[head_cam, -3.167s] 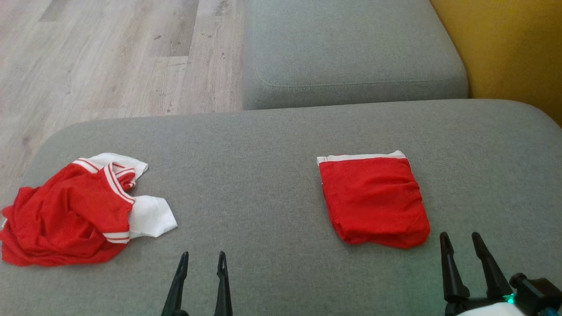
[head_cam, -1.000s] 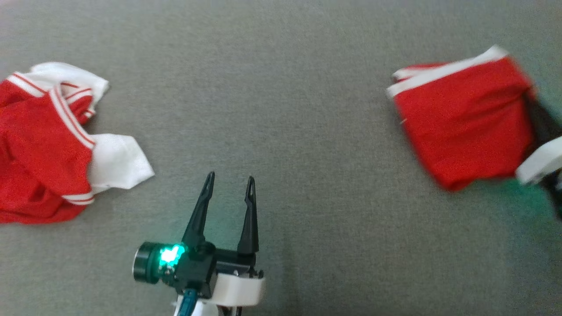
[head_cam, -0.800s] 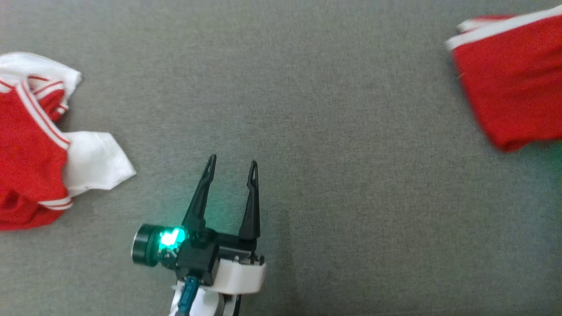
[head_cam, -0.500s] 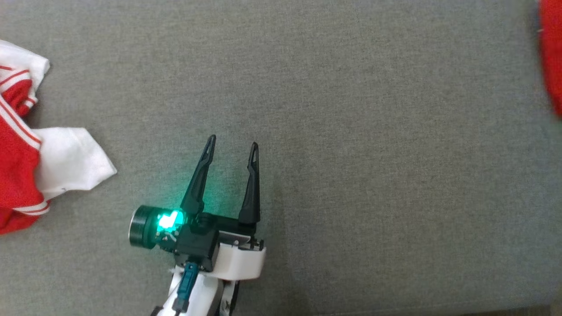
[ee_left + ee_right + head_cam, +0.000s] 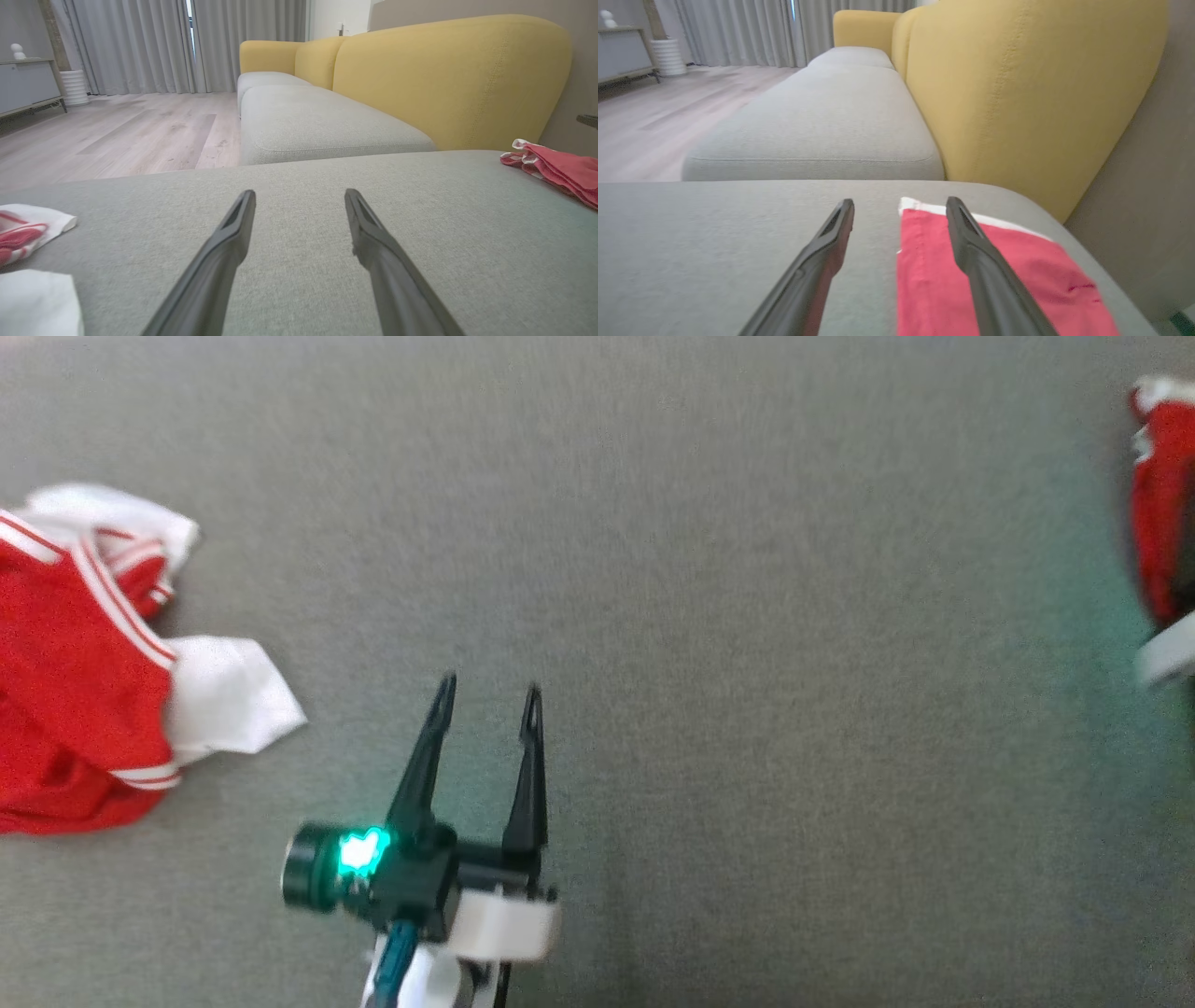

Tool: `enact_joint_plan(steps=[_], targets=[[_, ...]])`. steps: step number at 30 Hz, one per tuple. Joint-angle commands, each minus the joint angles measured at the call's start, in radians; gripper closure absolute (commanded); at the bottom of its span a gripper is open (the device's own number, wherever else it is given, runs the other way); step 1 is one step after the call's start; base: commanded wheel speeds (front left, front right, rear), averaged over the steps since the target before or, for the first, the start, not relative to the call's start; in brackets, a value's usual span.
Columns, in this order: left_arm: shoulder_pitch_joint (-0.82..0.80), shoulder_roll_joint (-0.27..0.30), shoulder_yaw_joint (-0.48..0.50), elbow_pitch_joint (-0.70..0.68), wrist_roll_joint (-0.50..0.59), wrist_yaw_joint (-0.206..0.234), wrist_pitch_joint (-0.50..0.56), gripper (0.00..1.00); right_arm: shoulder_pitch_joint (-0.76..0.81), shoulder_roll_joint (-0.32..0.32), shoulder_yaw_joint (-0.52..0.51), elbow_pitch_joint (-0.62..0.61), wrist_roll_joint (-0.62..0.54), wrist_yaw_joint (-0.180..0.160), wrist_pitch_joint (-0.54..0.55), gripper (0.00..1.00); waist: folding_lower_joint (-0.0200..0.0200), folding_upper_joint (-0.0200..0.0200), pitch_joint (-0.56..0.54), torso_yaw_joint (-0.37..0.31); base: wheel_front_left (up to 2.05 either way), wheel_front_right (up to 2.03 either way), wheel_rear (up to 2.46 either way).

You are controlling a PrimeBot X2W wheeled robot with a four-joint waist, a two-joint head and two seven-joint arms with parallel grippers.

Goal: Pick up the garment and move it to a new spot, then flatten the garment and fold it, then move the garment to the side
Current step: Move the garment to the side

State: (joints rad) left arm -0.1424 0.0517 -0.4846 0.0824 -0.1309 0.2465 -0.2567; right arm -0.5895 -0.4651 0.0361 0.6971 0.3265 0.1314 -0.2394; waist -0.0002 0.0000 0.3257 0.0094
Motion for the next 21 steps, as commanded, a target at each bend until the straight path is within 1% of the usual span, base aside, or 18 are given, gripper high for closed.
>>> enact_joint_plan(steps=[1, 5, 8, 10, 13, 16, 19, 20, 21], targets=[[0.023, -0.001, 0.029, -0.023, -0.009, 0.005, -0.005, 0.0, 0.054, 0.008, 0.023, -0.047, -0.004, -0.001, -0.014, 0.0, 0.0002, 0.0, -0.102, 0.02, 0.0, 0.0, 0.0], [0.083, -0.001, 0.046, -0.009, -0.031, 0.012, -0.005, 0.0, 0.188, 0.125, 0.085, -0.119, 0.013, -0.001, -0.018, 0.0, 0.0002, 0.0, -0.209, 0.037, 0.0, 0.0, 0.0], [0.133, -0.001, 0.061, -0.003, -0.049, 0.016, -0.005, 0.0, 0.295, 0.196, 0.135, -0.168, 0.034, -0.001, -0.02, 0.0, 0.0002, 0.0, -0.281, 0.049, 0.0, 0.0, 0.0], [0.166, -0.001, 0.071, -0.004, -0.058, 0.014, -0.005, 0.0, 0.363, 0.236, 0.142, -0.207, 0.036, -0.001, -0.021, 0.0, 0.0002, 0.0, -0.323, 0.055, 0.0, 0.0, 0.0], [0.202, -0.001, 0.095, -0.033, -0.064, 0.018, -0.005, 0.0, 0.463, 0.282, 0.145, -0.317, 0.012, -0.001, -0.022, 0.0, 0.0002, 0.0, -0.353, 0.06, 0.0, 0.0, 0.0], [0.232, -0.001, 0.117, -0.063, -0.061, 0.022, -0.005, 0.0, 0.566, 0.321, 0.111, -0.431, -0.022, -0.001, -0.022, 0.0, 0.0002, 0.0, -0.378, 0.067, 0.0, 0.0, 0.0], [0.266, -0.001, 0.134, -0.077, -0.052, 0.012, -0.005, 0.0, 0.667, 0.353, 0.074, -0.51, -0.054, -0.001, -0.022, 0.0, 0.0002, 0.0, -0.401, 0.069, 0.0, 0.0, 0.0], [0.288, -0.001, 0.145, -0.078, -0.037, 0.001, -0.005, 0.0, 0.722, 0.367, 0.072, -0.532, -0.062, -0.001, -0.022, 0.0, 0.0002, 0.0, -0.414, 0.068, 0.0, 0.0, 0.0], [0.298, -0.001, 0.15, -0.079, -0.032, -0.004, -0.005, 0.0, 0.742, 0.37, 0.079, -0.541, -0.069, -0.001, -0.022, 0.0, 0.0002, 0.0, -0.42, 0.067, 0.0, 0.0, 0.0]])
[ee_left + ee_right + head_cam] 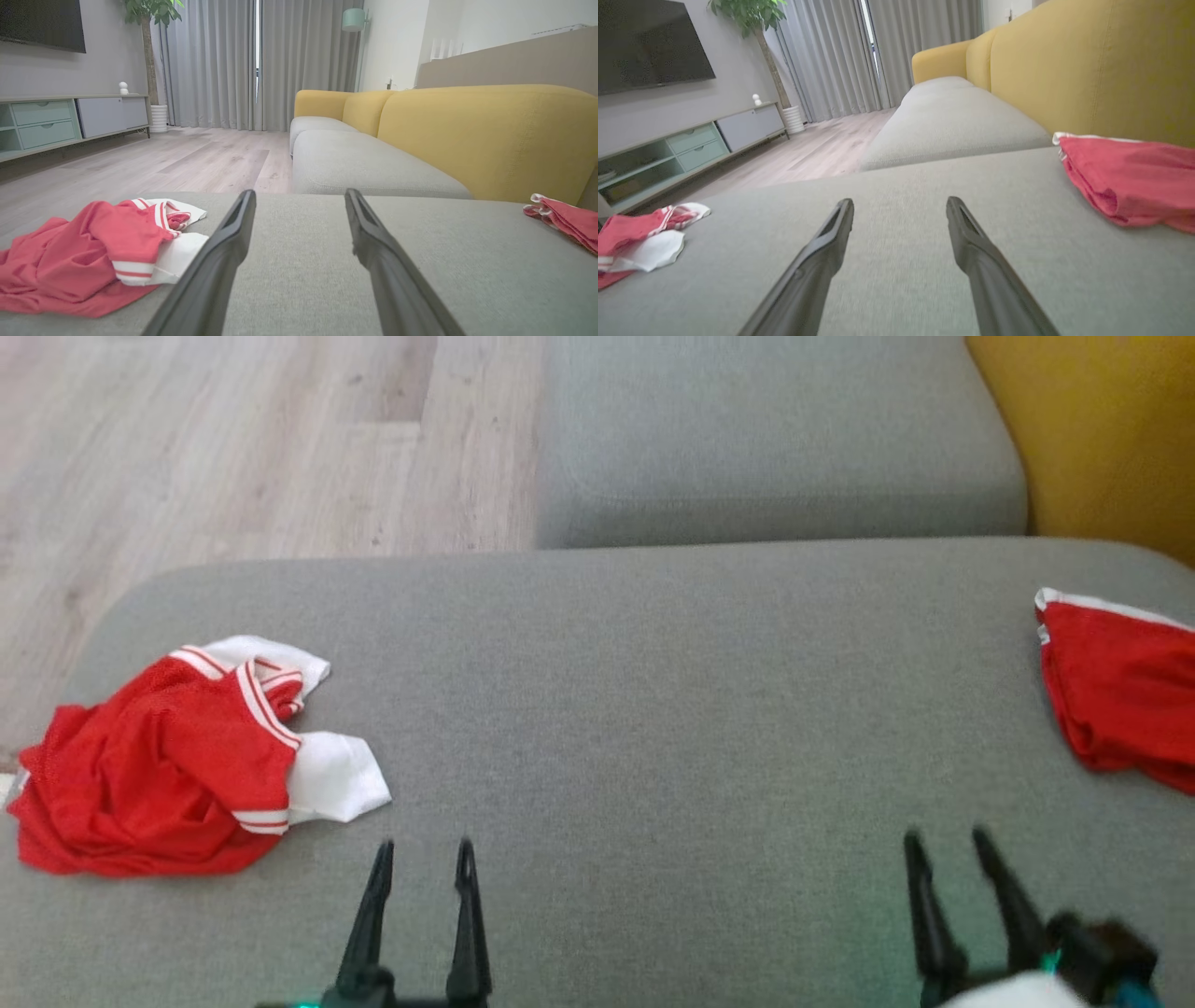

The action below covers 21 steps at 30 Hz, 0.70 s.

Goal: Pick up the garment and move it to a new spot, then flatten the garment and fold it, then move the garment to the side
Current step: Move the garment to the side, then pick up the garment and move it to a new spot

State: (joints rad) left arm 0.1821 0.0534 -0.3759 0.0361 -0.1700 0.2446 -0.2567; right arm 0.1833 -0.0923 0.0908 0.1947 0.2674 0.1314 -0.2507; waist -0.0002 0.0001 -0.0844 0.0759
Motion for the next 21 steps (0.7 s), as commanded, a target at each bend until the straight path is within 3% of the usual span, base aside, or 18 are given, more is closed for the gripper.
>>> enact_joint_plan(steps=[1, 21], targets=[[-0.019, -0.003, 0.049, -0.034, 0.01, -0.006, -0.005, 0.0, -0.014, 0.0, 0.027, -0.046, -0.015, -0.001, -0.011, 0.0, 0.0002, -0.0001, -0.014, -0.001, 0.0, 0.0, 0.0], [0.014, -0.003, 0.068, -0.009, 0.034, -0.045, -0.005, 0.0, 0.026, 0.023, 0.019, -0.053, -0.029, -0.001, -0.011, 0.0, 0.0002, -0.0001, -0.036, -0.006, 0.0, 0.0, 0.0]])
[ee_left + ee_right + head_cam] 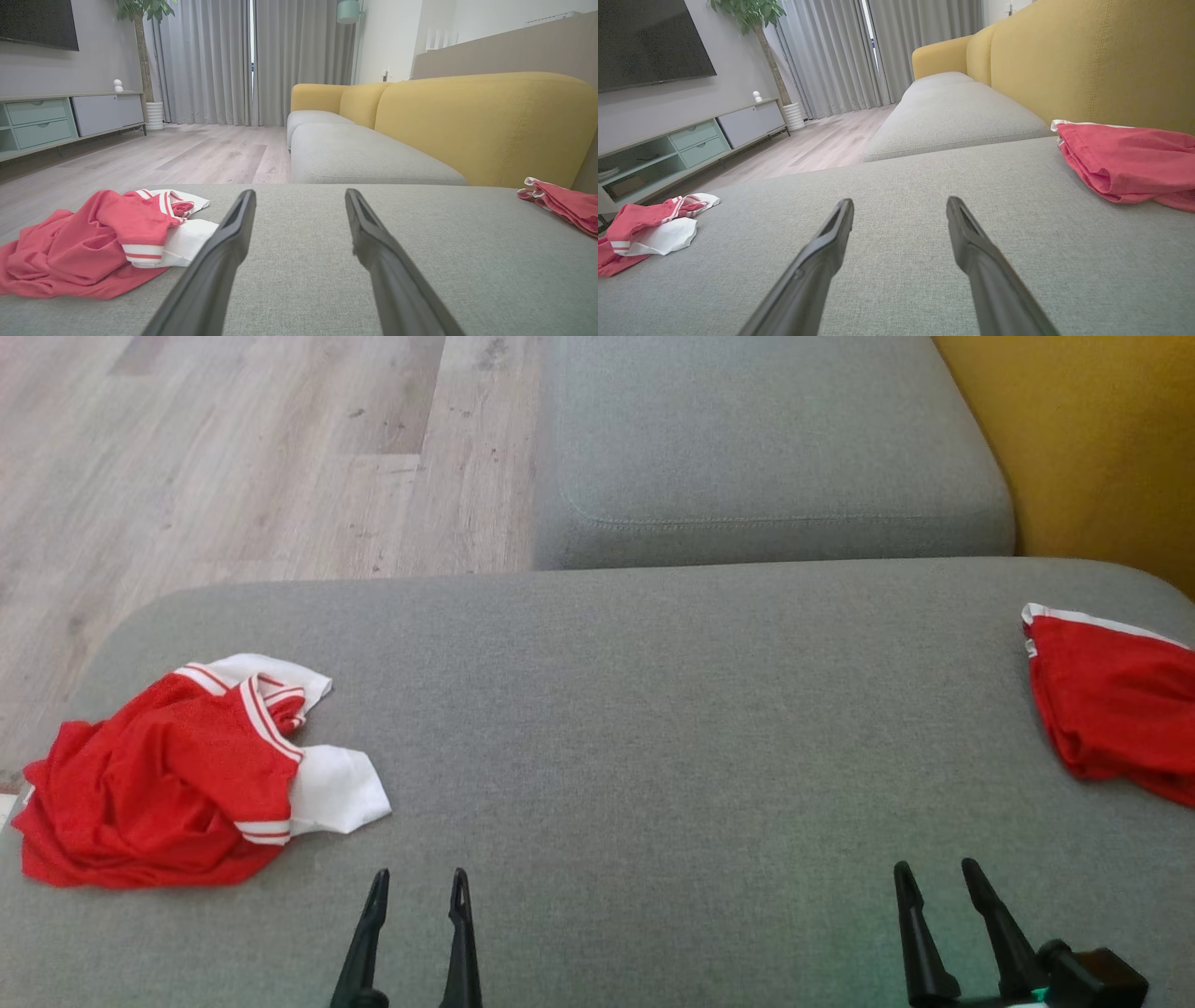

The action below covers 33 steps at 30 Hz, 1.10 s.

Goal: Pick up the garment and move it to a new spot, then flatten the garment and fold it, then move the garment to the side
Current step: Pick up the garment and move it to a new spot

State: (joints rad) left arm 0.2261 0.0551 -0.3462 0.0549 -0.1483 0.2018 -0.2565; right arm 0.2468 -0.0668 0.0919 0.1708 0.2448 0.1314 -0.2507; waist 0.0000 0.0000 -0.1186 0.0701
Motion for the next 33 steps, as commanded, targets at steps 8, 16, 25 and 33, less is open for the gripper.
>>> enact_joint_plan(steps=[8, 16, 25, 33], targets=[[-0.024, -0.005, 0.053, -0.017, 0.017, -0.007, -0.005, 0.0, -0.022, 0.004, 0.005, -0.033, -0.009, -0.001, -0.011, 0.0, 0.0, 0.0, -0.017, 0.016, 0.0, 0.0, 0.0], [-0.032, -0.005, 0.059, -0.018, 0.02, -0.008, -0.005, 0.0, -0.008, 0.008, 0.017, -0.039, -0.01, -0.001, -0.011, 0.0, 0.0, 0.0, -0.001, 0.125, 0.0, 0.0, 0.0], [-0.044, -0.005, 0.075, -0.029, 0.034, -0.005, -0.005, 0.0, -0.02, 0.013, 0.031, -0.041, -0.003, -0.001, -0.011, 0.0, 0.0, 0.0, 0.041, 0.356, 0.0, 0.0, 0.0], [-0.033, -0.005, 0.133, -0.073, 0.024, 0.032, -0.005, 0.0, -0.06, -0.001, 0.055, -0.03, -0.006, -0.001, -0.011, 0.0, 0.0, 0.0, 0.091, 0.427, 0.0, 0.0, 0.0]])
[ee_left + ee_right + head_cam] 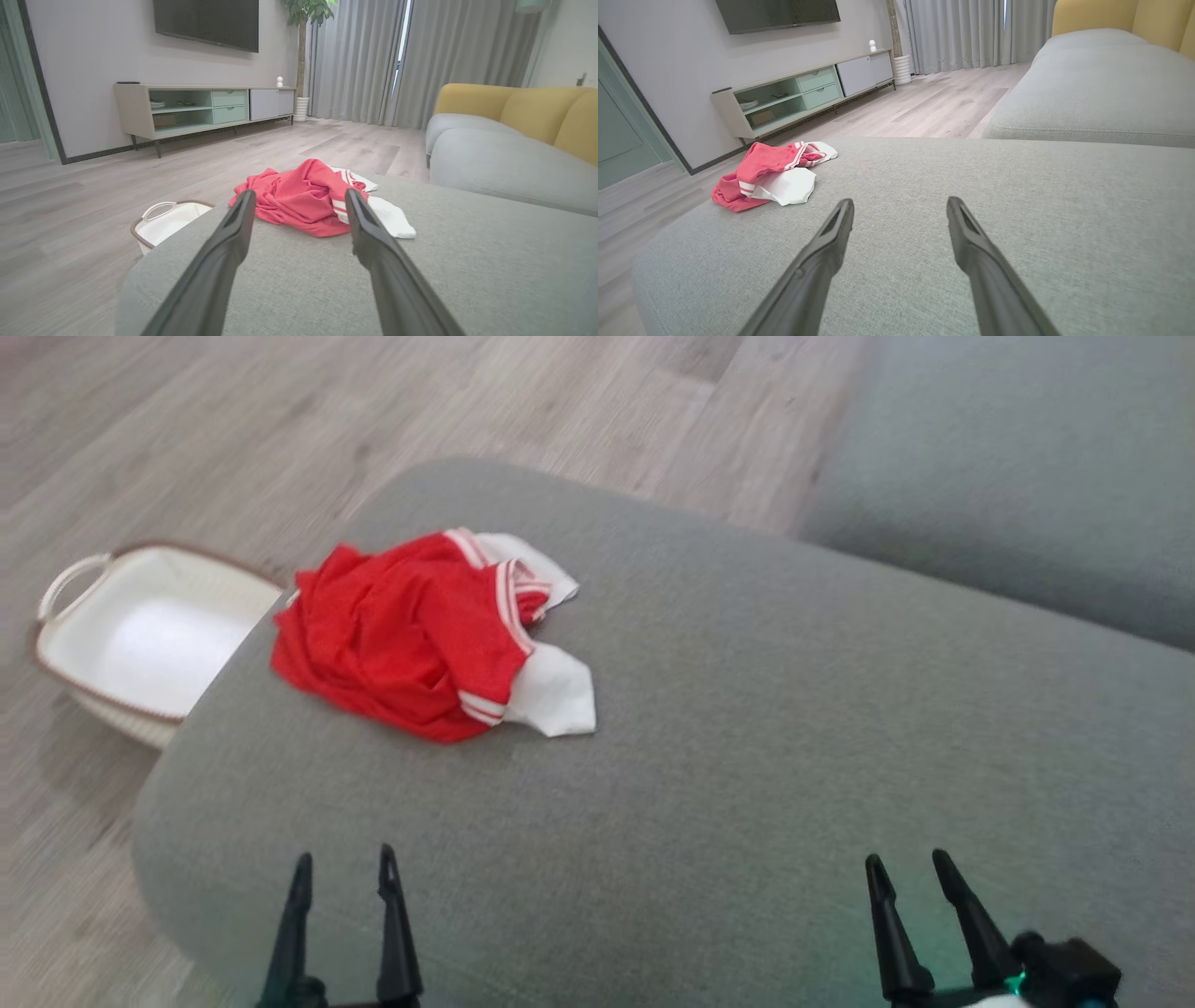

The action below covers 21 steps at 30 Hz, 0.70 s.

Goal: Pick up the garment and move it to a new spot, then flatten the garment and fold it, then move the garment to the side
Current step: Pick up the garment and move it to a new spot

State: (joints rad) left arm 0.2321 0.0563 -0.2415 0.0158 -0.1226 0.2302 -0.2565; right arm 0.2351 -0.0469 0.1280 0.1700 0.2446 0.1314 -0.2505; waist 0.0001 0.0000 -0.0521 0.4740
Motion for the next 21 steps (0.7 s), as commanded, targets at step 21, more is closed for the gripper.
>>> enact_joint_plan(steps=[21], targets=[[-0.767, 0.073, 0.17, 0.244, -0.025, -0.126, 0.128, 0.0, -0.157, -0.294, -0.068, -0.161, -0.019, -0.001, -0.011, 0.0, -0.0001, 0.0, 0.397, 0.012, 0.0, 0.0, 0.0]])
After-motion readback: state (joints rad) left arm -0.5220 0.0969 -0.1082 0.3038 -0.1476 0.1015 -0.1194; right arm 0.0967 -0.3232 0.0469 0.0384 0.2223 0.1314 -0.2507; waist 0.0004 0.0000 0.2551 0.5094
